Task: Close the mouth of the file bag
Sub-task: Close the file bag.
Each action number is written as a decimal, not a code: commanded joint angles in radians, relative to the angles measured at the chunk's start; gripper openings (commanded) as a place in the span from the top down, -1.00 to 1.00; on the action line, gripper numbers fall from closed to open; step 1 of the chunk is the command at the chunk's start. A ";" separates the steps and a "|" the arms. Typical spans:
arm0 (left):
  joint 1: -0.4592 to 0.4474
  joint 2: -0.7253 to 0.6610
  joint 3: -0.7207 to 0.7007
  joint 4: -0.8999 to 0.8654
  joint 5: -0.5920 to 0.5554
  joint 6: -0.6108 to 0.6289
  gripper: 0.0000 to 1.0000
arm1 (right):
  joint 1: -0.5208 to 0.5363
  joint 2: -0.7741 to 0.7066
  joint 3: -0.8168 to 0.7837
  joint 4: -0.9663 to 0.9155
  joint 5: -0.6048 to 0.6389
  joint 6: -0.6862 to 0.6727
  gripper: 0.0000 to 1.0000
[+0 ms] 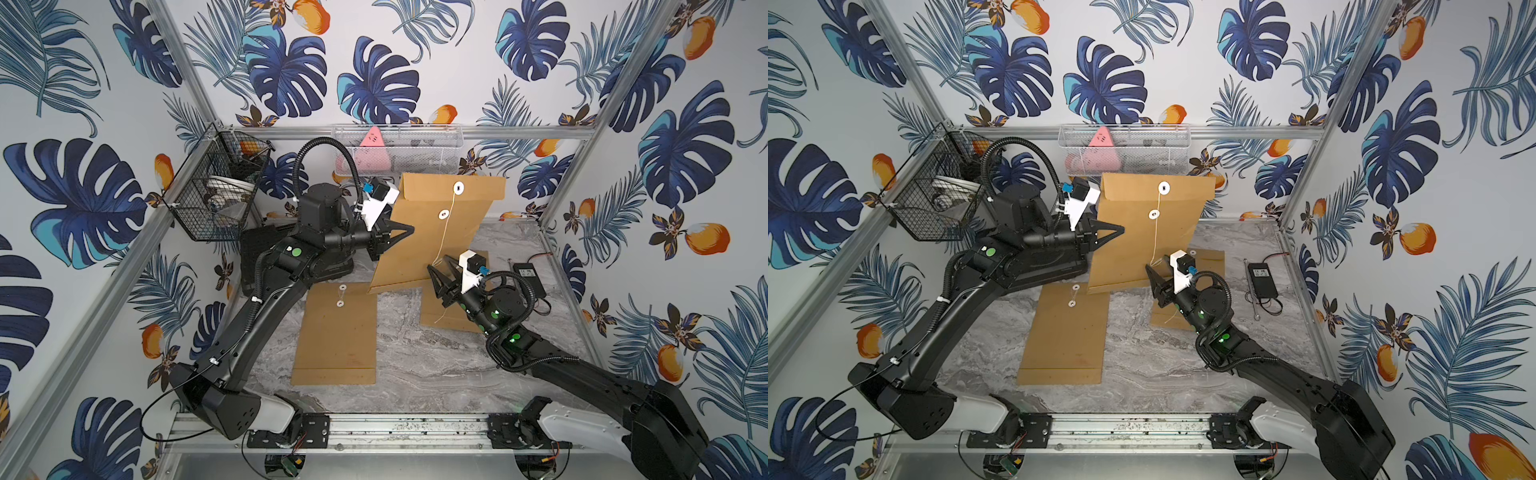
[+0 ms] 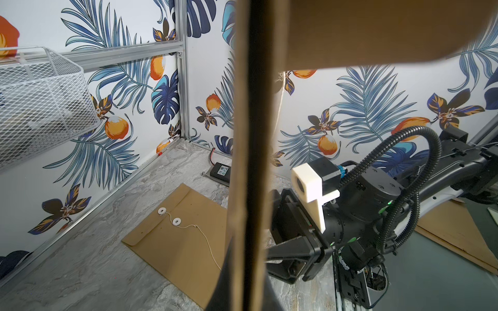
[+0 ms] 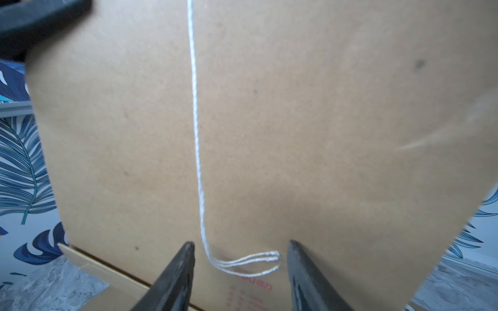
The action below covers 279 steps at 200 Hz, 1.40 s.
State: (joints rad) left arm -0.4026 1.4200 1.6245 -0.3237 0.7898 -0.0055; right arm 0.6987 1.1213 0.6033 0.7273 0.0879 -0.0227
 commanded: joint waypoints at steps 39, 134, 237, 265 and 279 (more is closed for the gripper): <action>-0.005 -0.005 -0.003 0.003 0.044 0.014 1.00 | 0.002 0.116 0.131 0.007 0.052 0.027 0.04; -0.004 -0.004 0.055 -0.071 -0.009 0.049 1.00 | 0.000 0.076 -0.003 0.127 0.014 0.041 0.58; -0.004 -0.009 0.048 -0.069 0.008 0.034 1.00 | 0.001 0.104 0.028 0.137 0.024 0.037 0.32; -0.004 -0.009 0.050 -0.069 0.003 0.030 1.00 | 0.000 0.112 0.028 0.163 0.008 0.047 0.41; -0.004 -0.009 0.051 -0.071 0.006 0.029 1.00 | 0.001 0.112 0.024 0.170 0.003 0.054 0.48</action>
State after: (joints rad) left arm -0.4061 1.4166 1.6691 -0.4133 0.7815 0.0265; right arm 0.6987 1.2312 0.6250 0.8299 0.1081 0.0158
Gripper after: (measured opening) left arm 0.069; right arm 0.281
